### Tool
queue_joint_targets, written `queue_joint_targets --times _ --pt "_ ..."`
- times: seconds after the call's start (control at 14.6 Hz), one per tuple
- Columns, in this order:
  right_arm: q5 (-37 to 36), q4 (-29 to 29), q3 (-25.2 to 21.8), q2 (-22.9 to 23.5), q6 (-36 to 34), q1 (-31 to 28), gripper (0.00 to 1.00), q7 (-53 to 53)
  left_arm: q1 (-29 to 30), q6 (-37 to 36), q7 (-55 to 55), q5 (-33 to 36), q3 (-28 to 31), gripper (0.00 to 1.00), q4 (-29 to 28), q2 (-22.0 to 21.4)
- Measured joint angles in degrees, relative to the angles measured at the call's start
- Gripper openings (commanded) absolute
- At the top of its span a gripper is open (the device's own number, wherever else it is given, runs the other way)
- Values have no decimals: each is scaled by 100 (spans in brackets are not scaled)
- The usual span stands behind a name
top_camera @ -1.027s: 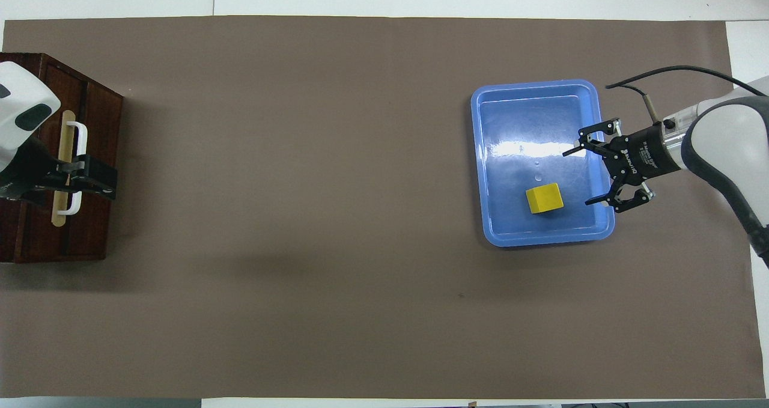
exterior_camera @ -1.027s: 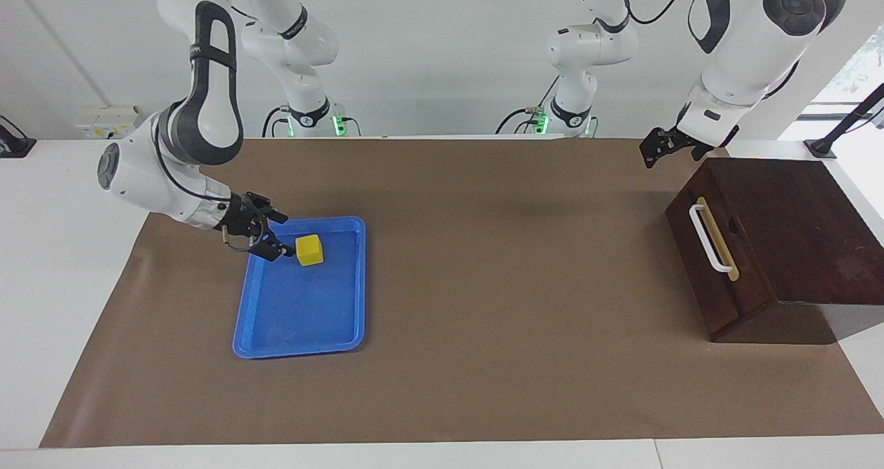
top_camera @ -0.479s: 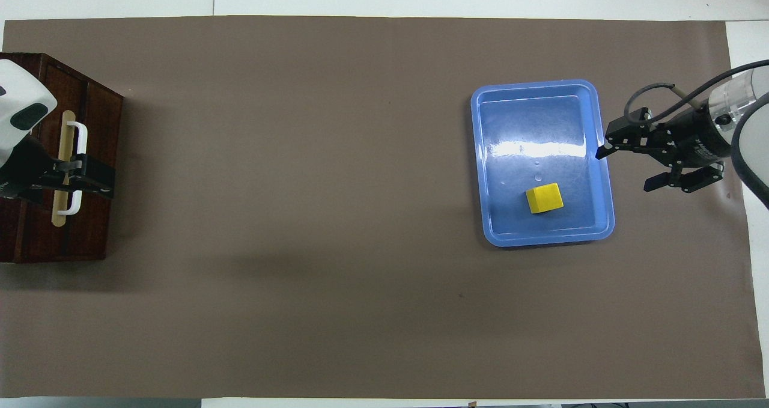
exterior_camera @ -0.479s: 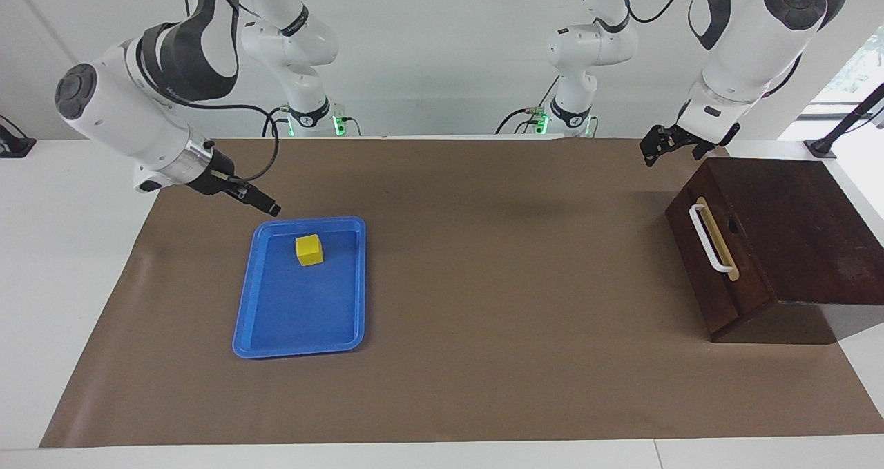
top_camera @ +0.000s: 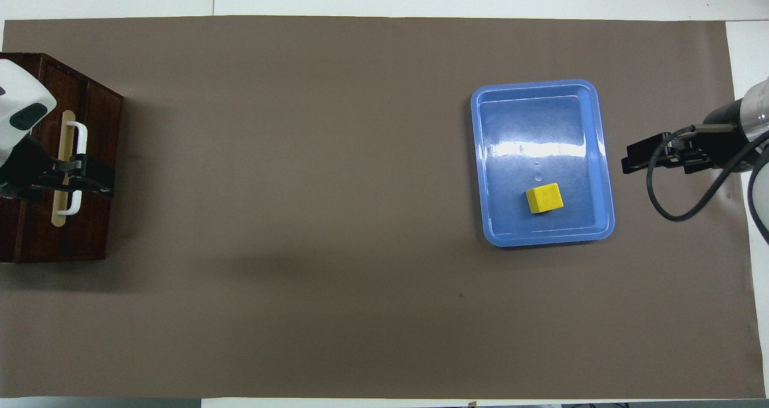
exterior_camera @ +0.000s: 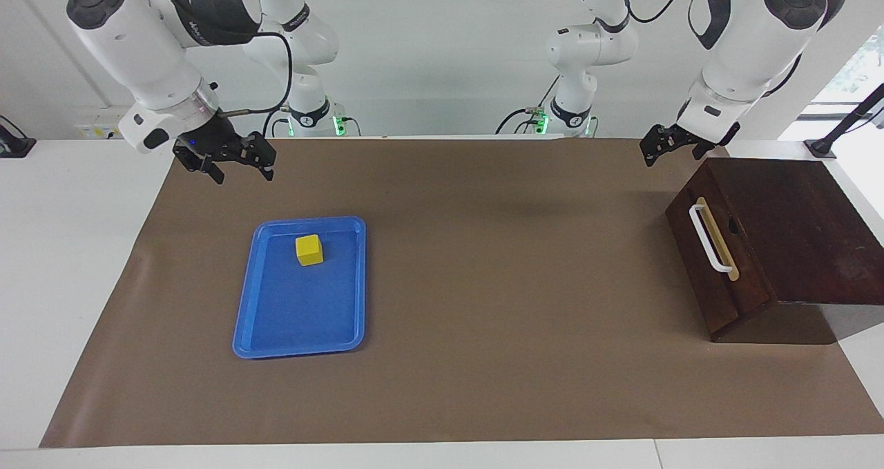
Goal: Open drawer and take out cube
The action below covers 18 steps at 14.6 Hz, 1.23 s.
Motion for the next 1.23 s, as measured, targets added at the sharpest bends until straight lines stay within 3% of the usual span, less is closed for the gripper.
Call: queue_joint_targets --times 0.41,1.23 --pt "-359 425 584 0 -476 -579 100 -472 3 472 -1 -443 34 100 33 -28" --pt "-654 320 610 102 -584 -602 100 -341 -1 451 -1 -529 37 100 25 -70"
